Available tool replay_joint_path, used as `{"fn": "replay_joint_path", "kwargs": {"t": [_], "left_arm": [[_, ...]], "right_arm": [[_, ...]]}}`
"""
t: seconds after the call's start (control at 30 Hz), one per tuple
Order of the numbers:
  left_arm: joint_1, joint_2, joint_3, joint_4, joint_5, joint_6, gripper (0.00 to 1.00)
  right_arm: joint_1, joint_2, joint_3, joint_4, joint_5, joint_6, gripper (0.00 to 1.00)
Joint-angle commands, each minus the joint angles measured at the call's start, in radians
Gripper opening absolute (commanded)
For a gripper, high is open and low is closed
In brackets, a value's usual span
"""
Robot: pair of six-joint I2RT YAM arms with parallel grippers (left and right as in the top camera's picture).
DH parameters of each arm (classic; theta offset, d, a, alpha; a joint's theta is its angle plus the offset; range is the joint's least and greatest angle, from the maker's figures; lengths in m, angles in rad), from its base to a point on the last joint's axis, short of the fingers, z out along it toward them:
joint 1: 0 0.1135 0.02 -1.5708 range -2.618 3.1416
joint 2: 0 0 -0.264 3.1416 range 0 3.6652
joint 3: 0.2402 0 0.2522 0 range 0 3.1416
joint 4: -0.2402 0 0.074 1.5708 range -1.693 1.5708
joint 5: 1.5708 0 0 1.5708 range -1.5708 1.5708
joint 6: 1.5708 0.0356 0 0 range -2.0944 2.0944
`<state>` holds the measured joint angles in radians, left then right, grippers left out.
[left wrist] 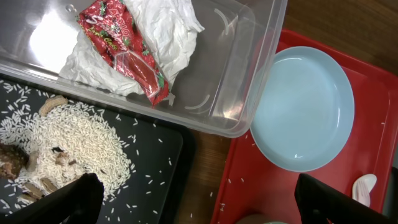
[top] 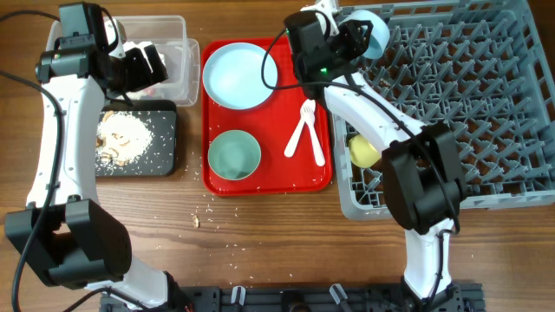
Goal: Sort waste into correct bins and load items into the dishwasher rack
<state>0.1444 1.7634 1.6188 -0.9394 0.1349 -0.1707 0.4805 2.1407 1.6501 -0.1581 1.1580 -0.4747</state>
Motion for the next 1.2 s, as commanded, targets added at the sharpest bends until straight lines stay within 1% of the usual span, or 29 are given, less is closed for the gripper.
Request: {"fn": "replay_joint_path", "kwargs": {"t": [0.0,0.07,0.13,0.17,0.27,0.33,0.4,0.43,0.47,0.53,0.57,0.6,0.7,0.77,0.8,0.87,0.93,0.97,1.0,1.07,1.13,1.17], "left_arm": [[0.003,-0.017,0.012,0.0,-0.006,-0.002,1.0],[0.003,-0.017,0.012,0.0,-0.006,-0.002,1.0],[0.003,-0.017,0.012,0.0,-0.006,-0.002,1.0],[0.003,-0.017,0.012,0.0,-0.006,-0.002,1.0],[0.003,-0.017,0.012,0.0,-0.006,-0.002,1.0],[0.003,-0.017,0.012,0.0,-0.006,-0.002,1.0],[0.003,-0.017,0.012,0.0,-0.006,-0.002,1.0],[0.003,-0.017,0.012,0.0,-0.005,-0.002,1.0],[0.003,-0.017,0.012,0.0,-0.006,-0.002,1.0],[0.003,-0.017,0.012,0.0,-0.006,-0.002,1.0],[0.003,-0.017,0.012,0.0,-0.006,-0.002,1.0],[0.003,-0.017,0.012,0.0,-0.006,-0.002,1.0],[0.003,-0.017,0.012,0.0,-0.006,-0.002,1.0],[0.003,-0.017,0.012,0.0,-0.006,-0.002,1.0],[0.003,-0.017,0.012,0.0,-0.006,-0.002,1.0],[0.003,-0.017,0.012,0.0,-0.006,-0.002,1.0],[0.003,-0.017,0.012,0.0,-0.006,-0.002,1.0],[0.003,-0.017,0.012,0.0,-0.006,-0.002,1.0],[0.003,-0.017,0.012,0.0,-0.006,-0.002,1.0],[0.003,-0.017,0.012,0.0,-0.006,-0.002,1.0],[0.003,-0.017,0.012,0.0,-0.006,-0.002,1.0],[0.003,-0.017,0.012,0.0,-0.006,-0.002,1.0]], "right_arm": [[0.026,0.016,-0.008,0.0,-0.007,0.006,0.49],[0.046,0.016,-0.008,0.0,-0.008,0.006,0.58],[0.061,0.011,-0.008,0.006,-0.015,0.007,0.61],[0.071,0.0,-0.007,0.003,-0.042,0.012,0.61],[0.101,-0.042,-0.008,-0.034,-0.167,0.11,0.61],[0.115,-0.085,-0.007,-0.121,-0.318,0.224,0.63],[0.116,-0.133,-0.008,-0.245,-0.578,0.364,0.65],[0.115,-0.159,-0.007,-0.32,-0.813,0.432,0.65],[0.113,-0.179,-0.008,-0.402,-1.15,0.489,0.71],[0.113,-0.175,-0.01,-0.503,-1.493,0.528,0.71],[0.116,-0.169,-0.021,-0.52,-1.544,0.527,0.7],[0.121,-0.154,-0.052,-0.537,-1.548,0.527,0.7],[0.131,-0.094,-0.087,-0.568,-1.553,0.549,0.62],[0.132,-0.057,-0.087,-0.585,-1.552,0.574,0.53],[0.132,-0.048,-0.087,-0.595,-1.551,0.578,0.51],[0.132,-0.027,-0.076,-0.616,-1.546,0.557,0.5],[0.134,0.037,-0.015,-0.656,-1.54,0.545,0.44],[0.134,0.087,0.045,-0.702,-1.541,0.529,0.38],[0.138,0.142,0.116,-0.759,-1.541,0.516,0.29],[0.137,0.179,0.19,-0.803,-1.541,0.512,0.04],[0.121,0.147,0.201,-0.815,-1.508,0.557,0.04],[0.111,0.119,0.201,-0.83,-1.487,0.557,0.04]]}}
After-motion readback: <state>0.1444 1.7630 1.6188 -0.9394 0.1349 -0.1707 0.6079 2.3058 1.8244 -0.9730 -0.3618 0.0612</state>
